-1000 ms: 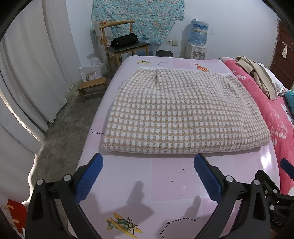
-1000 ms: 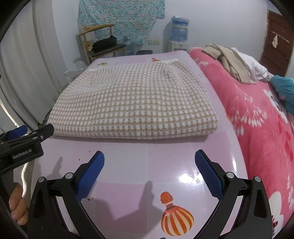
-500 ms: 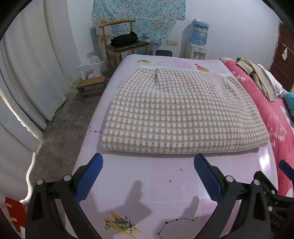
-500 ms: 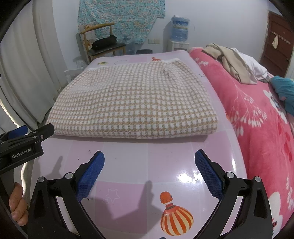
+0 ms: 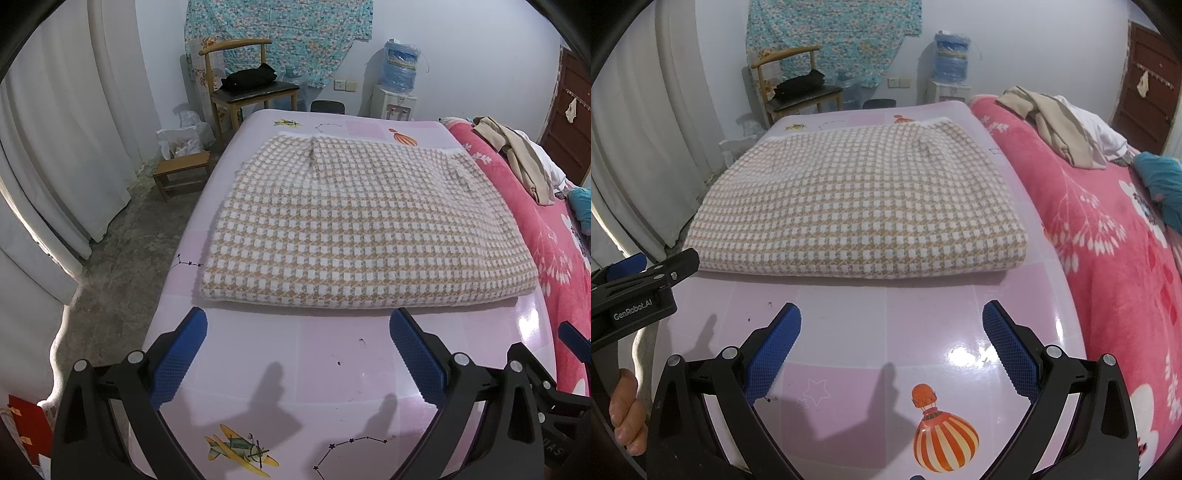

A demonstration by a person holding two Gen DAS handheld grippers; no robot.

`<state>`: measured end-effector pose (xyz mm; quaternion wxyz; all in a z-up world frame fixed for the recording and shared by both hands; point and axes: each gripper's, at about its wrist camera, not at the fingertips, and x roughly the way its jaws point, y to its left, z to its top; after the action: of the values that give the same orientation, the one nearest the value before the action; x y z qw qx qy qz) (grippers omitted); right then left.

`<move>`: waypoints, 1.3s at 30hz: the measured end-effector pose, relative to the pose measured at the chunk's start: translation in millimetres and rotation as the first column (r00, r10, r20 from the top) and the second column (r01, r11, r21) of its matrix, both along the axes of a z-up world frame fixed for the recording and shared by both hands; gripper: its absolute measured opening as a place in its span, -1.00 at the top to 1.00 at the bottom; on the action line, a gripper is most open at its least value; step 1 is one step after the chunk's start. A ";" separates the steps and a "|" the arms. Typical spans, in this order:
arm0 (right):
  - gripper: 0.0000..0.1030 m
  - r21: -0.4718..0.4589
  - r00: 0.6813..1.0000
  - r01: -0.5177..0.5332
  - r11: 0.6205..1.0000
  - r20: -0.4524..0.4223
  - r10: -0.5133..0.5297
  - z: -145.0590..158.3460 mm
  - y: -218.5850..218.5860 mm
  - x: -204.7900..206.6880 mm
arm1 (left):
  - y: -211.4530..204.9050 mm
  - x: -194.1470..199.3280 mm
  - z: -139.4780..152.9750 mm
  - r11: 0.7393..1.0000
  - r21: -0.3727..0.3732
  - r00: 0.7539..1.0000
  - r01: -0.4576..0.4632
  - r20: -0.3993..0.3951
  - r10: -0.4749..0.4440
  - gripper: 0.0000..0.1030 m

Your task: Fold large clothes

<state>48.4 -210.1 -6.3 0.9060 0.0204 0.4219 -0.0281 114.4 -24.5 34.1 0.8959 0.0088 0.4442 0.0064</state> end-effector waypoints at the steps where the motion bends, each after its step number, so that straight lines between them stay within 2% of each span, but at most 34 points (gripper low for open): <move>1: -0.84 0.000 1.000 0.000 1.000 0.000 0.000 0.5 0.0 -0.3 | -0.1 -0.5 0.1 1.000 0.000 1.000 -0.001 0.000 0.001 -0.89; 39: -0.84 -0.006 1.000 0.005 1.000 0.006 -0.005 5.2 2.1 -1.8 | 0.2 -2.9 4.0 1.000 -0.005 1.000 0.001 0.016 -0.001 -0.89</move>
<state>46.5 -207.9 -1.2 0.9071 0.0187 0.4193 -0.0317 111.5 -24.3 38.1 0.8994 0.0069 0.4371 0.0050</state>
